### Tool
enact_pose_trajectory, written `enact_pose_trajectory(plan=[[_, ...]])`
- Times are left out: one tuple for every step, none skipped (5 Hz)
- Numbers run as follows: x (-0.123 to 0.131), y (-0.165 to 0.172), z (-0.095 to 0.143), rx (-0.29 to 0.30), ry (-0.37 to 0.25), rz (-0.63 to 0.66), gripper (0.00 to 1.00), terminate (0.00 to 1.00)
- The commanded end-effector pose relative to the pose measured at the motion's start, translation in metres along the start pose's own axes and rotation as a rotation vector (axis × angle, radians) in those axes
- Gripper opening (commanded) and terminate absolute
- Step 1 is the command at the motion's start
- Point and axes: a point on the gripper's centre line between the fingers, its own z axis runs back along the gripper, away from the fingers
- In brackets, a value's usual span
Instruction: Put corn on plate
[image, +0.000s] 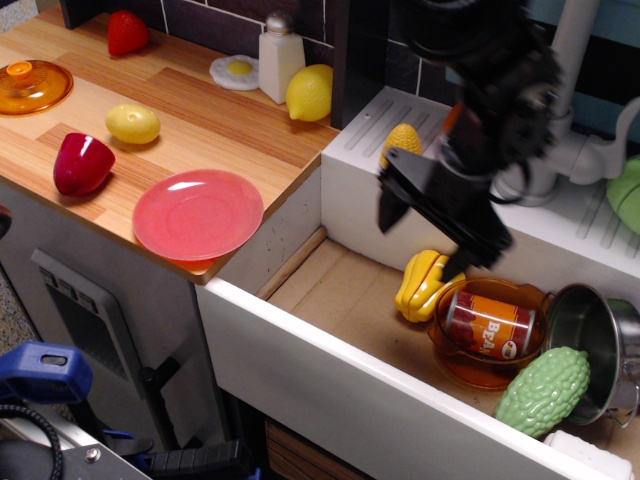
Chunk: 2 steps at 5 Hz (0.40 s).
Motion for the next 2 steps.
enact_pose_trajectory(plan=[[0.03,0.043,0.024,0.016,-0.122,-0.015,1.0,0.0],[0.039,0.06,0.021,0.042,-0.152,-0.025,1.0,0.0]])
